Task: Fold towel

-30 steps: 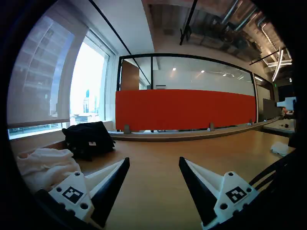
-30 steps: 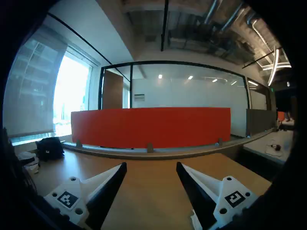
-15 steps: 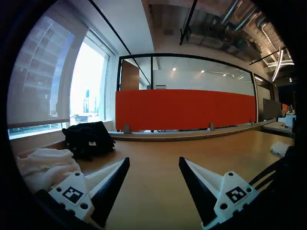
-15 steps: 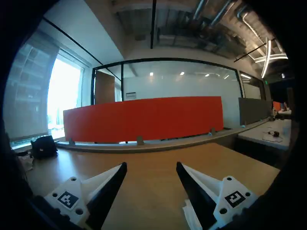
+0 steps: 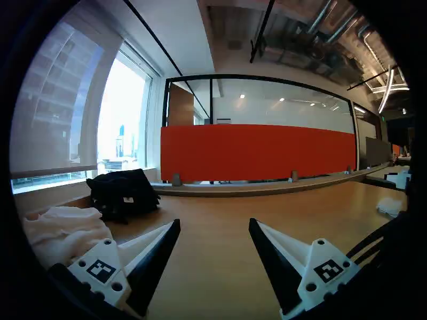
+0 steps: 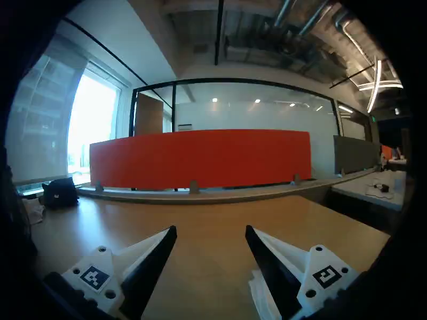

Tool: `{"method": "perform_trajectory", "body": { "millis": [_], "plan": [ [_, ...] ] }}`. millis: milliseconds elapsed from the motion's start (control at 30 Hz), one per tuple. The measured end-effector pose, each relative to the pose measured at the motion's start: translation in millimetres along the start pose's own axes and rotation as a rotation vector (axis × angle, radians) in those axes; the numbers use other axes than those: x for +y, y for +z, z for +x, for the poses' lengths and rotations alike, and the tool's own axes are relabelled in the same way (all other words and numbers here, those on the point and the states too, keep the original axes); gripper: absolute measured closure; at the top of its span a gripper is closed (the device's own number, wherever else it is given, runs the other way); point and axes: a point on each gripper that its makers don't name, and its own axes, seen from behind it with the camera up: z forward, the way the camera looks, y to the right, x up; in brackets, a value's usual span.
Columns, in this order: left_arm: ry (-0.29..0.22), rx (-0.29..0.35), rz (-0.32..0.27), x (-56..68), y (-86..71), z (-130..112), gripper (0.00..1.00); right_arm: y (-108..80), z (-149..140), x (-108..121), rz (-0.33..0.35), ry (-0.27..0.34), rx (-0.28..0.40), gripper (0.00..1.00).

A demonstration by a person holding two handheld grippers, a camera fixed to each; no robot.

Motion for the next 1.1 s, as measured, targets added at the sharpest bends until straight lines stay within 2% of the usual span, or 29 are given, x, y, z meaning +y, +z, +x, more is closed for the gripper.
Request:
{"method": "perform_trajectory", "body": {
  "millis": [167, 567, 1100],
  "plan": [
    [0.000, 0.000, 0.000, 0.0, 0.1, -0.3, 0.05, 1.1, -3.5, -1.0, -0.001, -0.019, 0.005, 0.00],
    [0.000, 0.000, 0.000, -0.3, 0.2, -0.7, 0.05, -0.9, -10.4, 0.6, -0.008, -0.018, 0.007, 0.00],
    [0.000, 0.000, 0.000, -0.3, 0.6, 0.0, 0.05, -5.5, -4.5, -5.5, 0.000, -0.034, 0.019, 0.00]
  ]
}}
